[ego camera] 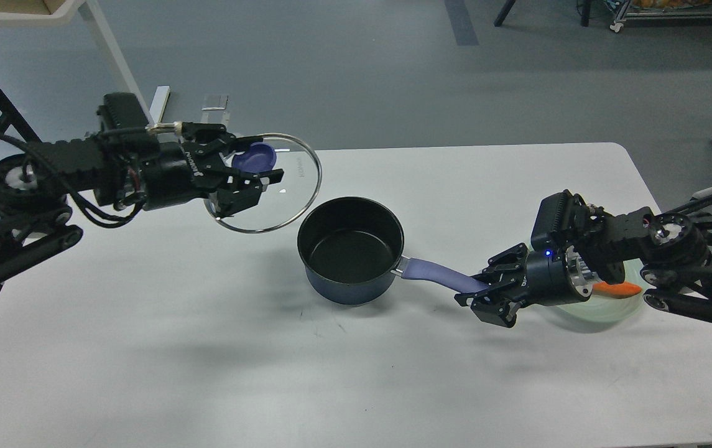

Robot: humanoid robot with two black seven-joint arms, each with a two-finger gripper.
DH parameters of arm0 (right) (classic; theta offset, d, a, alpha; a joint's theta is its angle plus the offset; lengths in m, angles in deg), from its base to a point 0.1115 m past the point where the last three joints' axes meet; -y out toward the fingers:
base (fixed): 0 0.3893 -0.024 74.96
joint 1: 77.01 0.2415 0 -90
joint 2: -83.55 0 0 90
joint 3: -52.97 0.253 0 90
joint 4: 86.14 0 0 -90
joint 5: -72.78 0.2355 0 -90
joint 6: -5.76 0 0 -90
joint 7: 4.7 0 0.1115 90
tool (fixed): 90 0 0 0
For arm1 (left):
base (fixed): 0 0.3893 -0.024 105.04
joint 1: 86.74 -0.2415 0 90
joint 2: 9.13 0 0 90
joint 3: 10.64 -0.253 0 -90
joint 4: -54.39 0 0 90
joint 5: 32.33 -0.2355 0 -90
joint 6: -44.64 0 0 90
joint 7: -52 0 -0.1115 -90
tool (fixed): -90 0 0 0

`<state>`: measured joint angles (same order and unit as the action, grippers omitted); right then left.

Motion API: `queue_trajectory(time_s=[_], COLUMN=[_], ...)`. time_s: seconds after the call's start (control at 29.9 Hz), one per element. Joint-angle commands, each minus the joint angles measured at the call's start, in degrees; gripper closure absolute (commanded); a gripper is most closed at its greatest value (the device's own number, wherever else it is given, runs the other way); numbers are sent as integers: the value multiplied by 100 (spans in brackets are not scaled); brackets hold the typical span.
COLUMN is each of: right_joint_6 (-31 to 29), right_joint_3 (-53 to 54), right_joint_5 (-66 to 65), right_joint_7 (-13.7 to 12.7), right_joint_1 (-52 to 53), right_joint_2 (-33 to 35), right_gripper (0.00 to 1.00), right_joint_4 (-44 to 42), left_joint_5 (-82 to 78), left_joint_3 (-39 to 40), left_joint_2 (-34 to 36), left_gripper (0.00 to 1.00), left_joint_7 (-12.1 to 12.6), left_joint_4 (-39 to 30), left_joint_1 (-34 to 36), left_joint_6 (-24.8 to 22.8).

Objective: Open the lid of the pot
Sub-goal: 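Lift the glass lid off the pot with the left gripper, then lower the lid onto the table beside the pot and release it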

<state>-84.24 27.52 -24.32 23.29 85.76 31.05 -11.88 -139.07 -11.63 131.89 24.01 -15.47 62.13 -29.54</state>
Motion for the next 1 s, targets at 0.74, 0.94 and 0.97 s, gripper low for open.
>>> queue_trajectory(time_s=[0.74,0.94,0.97], right_joint_6=[35,35,35], right_joint_3=[4,4,4], right_joint_5=[6,-2,-2], right_joint_7=[0,0,0], right_joint_1=[0,0,0], right_joint_2=[-6,-6,-6], right_gripper=[67,67,67], right_joint_4=[0,0,0], left_joint_5=[-242,-207,-207], left_joint_3=[-771,-736,-736], left_joint_2=[-145,-215,-215], left_gripper=[61,58,57], left_joint_7=[-1,-1,-1], left_joint_4=[1501,1615,1616], left_joint_1=[-1659,-1870,-1870], left_joint_6=[1219,1219,1219])
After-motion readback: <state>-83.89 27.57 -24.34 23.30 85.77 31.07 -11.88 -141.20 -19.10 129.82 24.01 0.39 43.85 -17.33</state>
